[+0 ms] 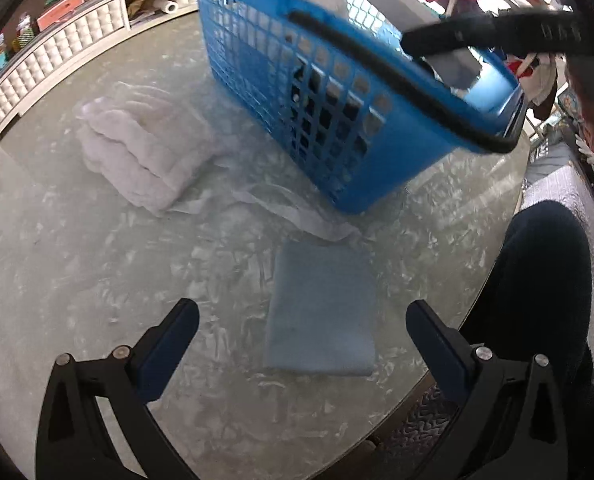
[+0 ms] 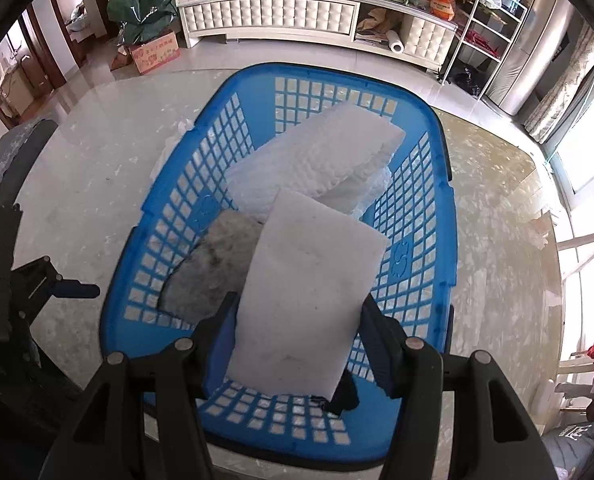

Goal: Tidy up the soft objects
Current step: 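Drop the white sponge into the basket with the right tool while the left tool grasps the blue cloth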

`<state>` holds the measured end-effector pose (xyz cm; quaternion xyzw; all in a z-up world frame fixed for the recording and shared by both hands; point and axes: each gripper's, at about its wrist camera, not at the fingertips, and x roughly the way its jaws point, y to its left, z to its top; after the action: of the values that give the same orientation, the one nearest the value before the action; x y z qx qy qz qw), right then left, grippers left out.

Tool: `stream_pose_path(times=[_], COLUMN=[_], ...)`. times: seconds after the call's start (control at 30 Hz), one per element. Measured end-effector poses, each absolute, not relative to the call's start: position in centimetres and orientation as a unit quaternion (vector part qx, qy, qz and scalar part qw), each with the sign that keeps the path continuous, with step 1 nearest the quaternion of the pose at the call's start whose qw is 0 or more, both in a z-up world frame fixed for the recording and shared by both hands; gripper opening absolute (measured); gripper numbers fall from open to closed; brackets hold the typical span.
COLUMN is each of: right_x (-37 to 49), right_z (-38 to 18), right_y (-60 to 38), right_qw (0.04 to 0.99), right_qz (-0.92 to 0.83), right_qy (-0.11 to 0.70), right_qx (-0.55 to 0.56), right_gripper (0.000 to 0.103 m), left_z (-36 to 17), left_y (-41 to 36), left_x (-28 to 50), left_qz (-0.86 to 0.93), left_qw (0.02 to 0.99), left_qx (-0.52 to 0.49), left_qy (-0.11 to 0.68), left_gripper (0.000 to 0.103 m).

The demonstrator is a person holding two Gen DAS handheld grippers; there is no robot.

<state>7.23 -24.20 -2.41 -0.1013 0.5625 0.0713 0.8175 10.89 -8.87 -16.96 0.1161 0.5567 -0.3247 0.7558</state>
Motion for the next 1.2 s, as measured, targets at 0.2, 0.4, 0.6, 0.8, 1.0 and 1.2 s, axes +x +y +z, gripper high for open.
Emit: stream_pose_path(times=[0.2,0.4,0.6,0.8,1.0,1.2], right_x=[8.3,8.7,8.7,8.6,8.2,7.8], right_z=[-2.5,-2.8,-2.9,-2.6,-2.2,-1.5], right_y=[-24.8,-25.2,-25.3,-25.3,-25.4,-26.2], right_qw=[0.812,0.809,0.808,0.810,0.813,0.817], right_qz=[0.073,0.068,0.070,0.068,0.065,0.063], right_qy=[0.570,0.574,0.576,0.573,0.569,0.566], right_qx=[-0.105,-0.105,-0.106,-0.102,-0.100,-0.092], right_gripper=[0.056,0.058,0.061,0.077,0.086,0.093], left_z=[-18.5,-20.3,-20.0,-19.5,-19.9,-18.3], left_y=[-10.1,-11.0,-11.9,-11.2,-10.8,-9.9], left_x=[10.8,10.1,9.3,9.7,9.5,8.8], left_qz=[-0.329,-0.338,-0.345,-0.354,-0.344,-0.352], left_qw=[0.751,0.733,0.737,0.729,0.732,0.738], left_qx=[0.141,0.144,0.150,0.130,0.131,0.114], left_qy=[0.555,0.573,0.562,0.571,0.573,0.564], left_gripper=[0.103,0.089,0.057,0.022,0.005,0.004])
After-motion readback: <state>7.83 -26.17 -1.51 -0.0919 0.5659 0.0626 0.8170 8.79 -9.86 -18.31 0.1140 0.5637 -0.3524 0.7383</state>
